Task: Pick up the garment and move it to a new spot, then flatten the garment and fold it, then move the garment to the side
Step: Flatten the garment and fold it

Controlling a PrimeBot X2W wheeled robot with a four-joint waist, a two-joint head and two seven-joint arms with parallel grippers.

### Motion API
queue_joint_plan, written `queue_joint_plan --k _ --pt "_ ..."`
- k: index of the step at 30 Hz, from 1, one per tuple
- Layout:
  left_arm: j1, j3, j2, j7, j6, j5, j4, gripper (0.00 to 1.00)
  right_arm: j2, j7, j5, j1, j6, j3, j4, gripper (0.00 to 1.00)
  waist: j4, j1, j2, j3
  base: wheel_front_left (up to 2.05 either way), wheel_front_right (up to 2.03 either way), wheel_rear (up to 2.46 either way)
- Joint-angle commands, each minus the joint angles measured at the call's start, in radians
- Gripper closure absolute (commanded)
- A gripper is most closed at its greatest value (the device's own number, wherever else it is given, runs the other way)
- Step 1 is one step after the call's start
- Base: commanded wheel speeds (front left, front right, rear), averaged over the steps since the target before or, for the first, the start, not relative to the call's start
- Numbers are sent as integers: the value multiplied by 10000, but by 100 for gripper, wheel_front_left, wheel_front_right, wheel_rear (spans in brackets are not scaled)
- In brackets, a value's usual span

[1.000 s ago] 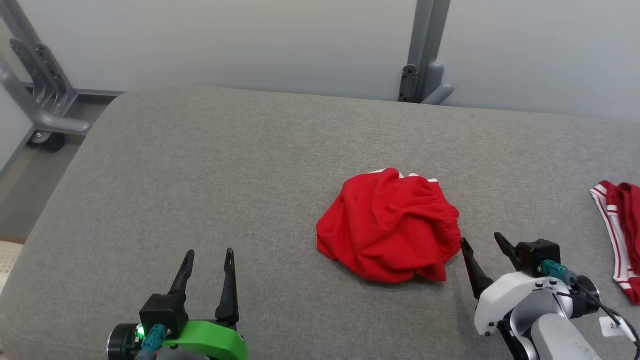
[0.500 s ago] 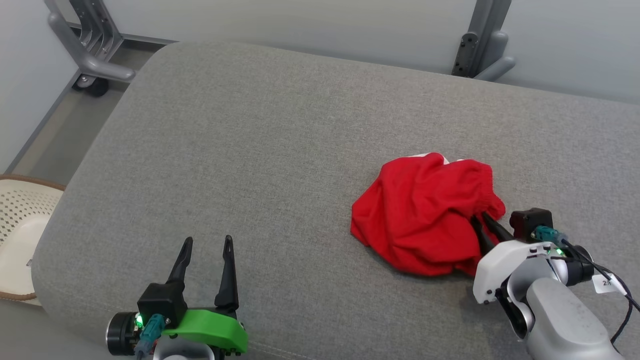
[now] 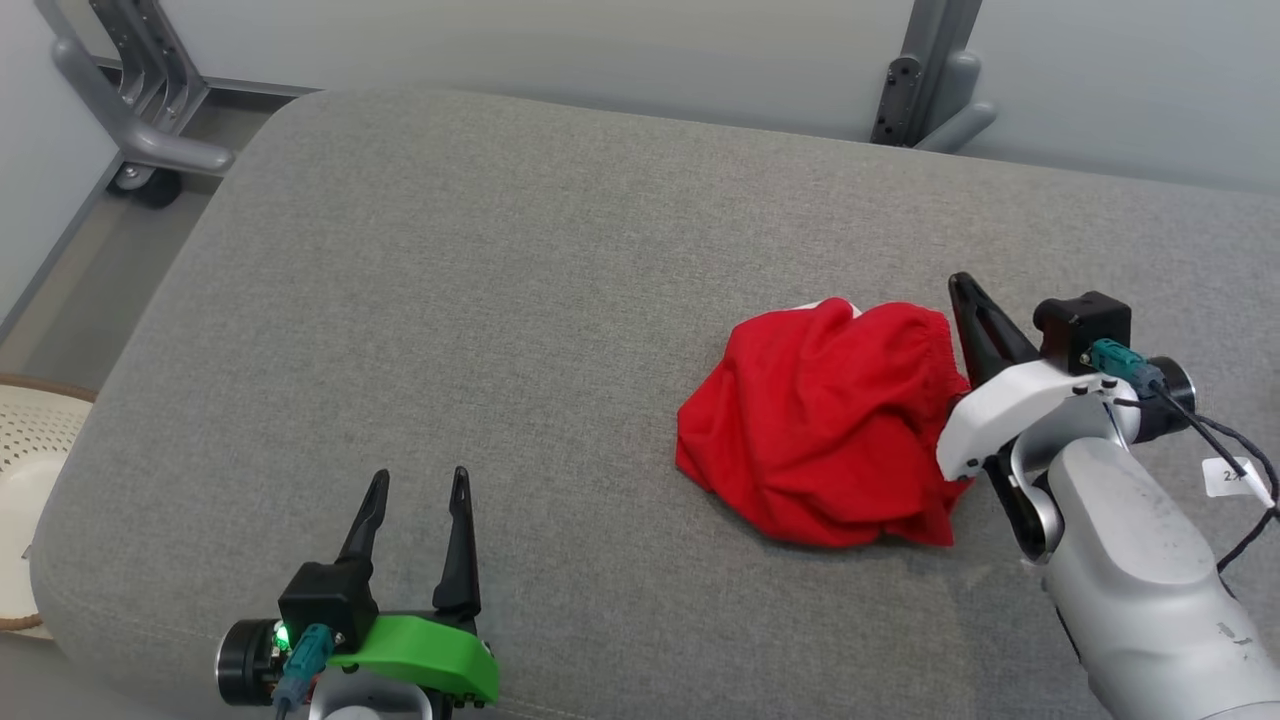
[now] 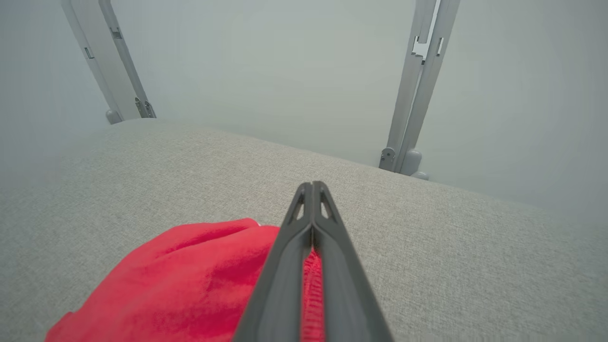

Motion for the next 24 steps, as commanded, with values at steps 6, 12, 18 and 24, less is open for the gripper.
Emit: queue_joint_plan --k 6,12,18,24 --pt "-237 -51 -23 -4 -94 115 68 0 10 57 58 -110 -15 72 777 59 -54 0 0 63 0 0 0" --pt "-311 -118 -33 -4 -136 138 132 0 -233 920 948 -570 -15 164 1648 0 165 0 0 219 0 0 0" --pt "-397 -262 -45 -3 -188 157 194 0 -706 3098 3569 -981 -15 389 1397 0 499 0 0 322 0 0 0" --pt "-356 -350 -51 -3 -166 135 246 0 -1514 5506 5715 -971 -15 748 484 0 749 0 0 366 0 0 0"
